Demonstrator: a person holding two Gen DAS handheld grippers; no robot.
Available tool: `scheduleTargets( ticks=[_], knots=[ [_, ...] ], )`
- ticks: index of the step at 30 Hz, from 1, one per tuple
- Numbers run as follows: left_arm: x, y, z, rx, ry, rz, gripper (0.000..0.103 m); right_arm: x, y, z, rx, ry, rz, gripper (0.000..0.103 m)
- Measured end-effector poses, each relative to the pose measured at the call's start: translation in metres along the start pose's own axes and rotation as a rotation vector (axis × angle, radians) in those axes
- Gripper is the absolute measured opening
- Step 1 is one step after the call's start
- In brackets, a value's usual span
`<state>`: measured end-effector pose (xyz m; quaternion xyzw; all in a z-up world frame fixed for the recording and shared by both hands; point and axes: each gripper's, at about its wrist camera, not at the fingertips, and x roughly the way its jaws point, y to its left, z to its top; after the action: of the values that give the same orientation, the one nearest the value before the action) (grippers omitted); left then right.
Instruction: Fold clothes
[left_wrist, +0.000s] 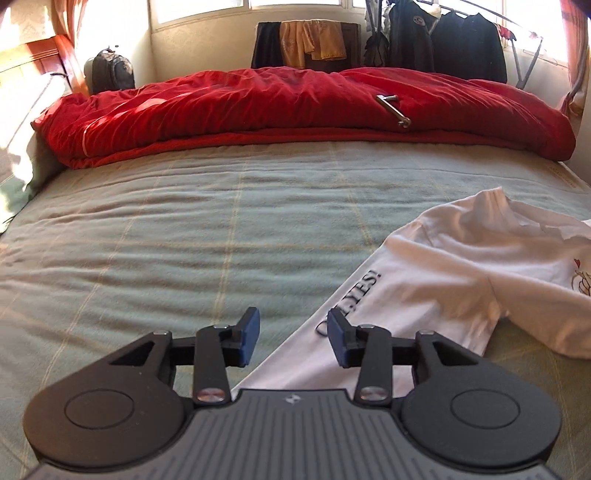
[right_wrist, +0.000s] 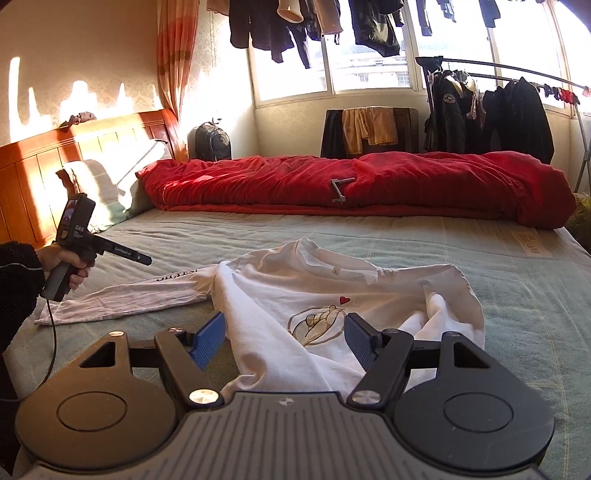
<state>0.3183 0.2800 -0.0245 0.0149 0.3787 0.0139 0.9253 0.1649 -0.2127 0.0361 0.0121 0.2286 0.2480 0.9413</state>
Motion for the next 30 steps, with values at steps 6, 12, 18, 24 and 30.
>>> scheduleTargets(
  ticks=[6,12,18,24,30],
  knots=[
    [-0.035,0.058,-0.062,-0.172,0.069,0.076,0.045,-0.017,0.016,0.003,-0.023,-0.009,0.0,0.077],
    [-0.06,0.035,-0.086,-0.109,0.048,0.06,0.045,-0.022,0.023,0.001,-0.027,0.046,-0.071,0.077],
    [-0.078,-0.046,-0.085,0.071,0.021,-0.066,0.045,-0.03,0.016,-0.014,0.003,0.105,-0.145,0.077],
    [-0.101,-0.149,-0.093,0.255,-0.036,-0.289,0.046,-0.045,0.01,-0.028,0.03,0.12,-0.172,0.077],
    [-0.117,-0.235,-0.115,0.366,-0.067,-0.468,0.046,-0.059,0.006,-0.035,0.036,0.103,-0.156,0.077]
  ],
)
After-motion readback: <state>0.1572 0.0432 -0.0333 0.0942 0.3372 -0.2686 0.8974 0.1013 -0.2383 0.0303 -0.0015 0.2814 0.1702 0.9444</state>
